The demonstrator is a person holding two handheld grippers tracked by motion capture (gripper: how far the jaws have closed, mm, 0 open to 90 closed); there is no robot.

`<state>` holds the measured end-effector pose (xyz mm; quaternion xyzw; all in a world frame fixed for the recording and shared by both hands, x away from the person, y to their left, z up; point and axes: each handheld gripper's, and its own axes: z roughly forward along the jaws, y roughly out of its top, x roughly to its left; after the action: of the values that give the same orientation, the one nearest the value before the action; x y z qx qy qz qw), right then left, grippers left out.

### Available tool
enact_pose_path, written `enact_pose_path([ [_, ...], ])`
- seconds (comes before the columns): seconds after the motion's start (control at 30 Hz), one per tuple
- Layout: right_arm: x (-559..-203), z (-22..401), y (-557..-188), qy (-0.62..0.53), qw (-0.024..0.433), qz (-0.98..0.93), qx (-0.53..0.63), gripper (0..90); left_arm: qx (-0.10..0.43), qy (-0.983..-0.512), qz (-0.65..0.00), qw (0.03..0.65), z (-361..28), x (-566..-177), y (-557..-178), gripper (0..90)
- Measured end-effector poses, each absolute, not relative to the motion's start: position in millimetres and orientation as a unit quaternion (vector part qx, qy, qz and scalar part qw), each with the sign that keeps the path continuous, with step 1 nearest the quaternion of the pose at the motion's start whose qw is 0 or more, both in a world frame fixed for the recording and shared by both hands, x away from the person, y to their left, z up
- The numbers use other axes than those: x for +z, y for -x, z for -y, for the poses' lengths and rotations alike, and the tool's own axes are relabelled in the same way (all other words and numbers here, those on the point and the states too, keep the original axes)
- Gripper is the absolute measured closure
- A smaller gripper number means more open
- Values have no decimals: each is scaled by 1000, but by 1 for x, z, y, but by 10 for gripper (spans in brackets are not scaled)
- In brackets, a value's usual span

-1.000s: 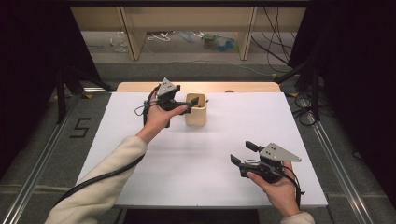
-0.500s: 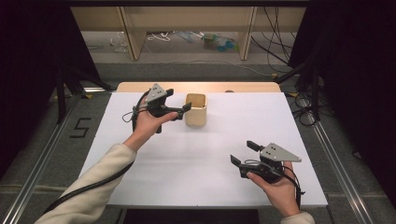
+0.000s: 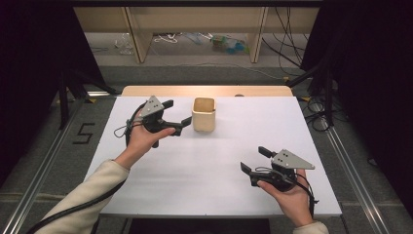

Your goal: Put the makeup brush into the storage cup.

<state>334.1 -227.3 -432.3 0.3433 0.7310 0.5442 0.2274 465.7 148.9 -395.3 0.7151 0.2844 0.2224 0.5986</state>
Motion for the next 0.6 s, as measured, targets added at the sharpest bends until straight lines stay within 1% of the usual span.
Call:
enact_pose_path([
  [0.2,-432,228,-334,-344,231,-732,540,168,224,-714,-279,601,-158,-396,-453,30],
  [0.4,-432,228,-334,-346,225,-734,540,167,223,-716,-273,602,-163,-398,-443,27],
  [0.6,-432,228,-334,-347,231,-733,538,168,221,-717,-267,604,-167,-398,-432,27],
])
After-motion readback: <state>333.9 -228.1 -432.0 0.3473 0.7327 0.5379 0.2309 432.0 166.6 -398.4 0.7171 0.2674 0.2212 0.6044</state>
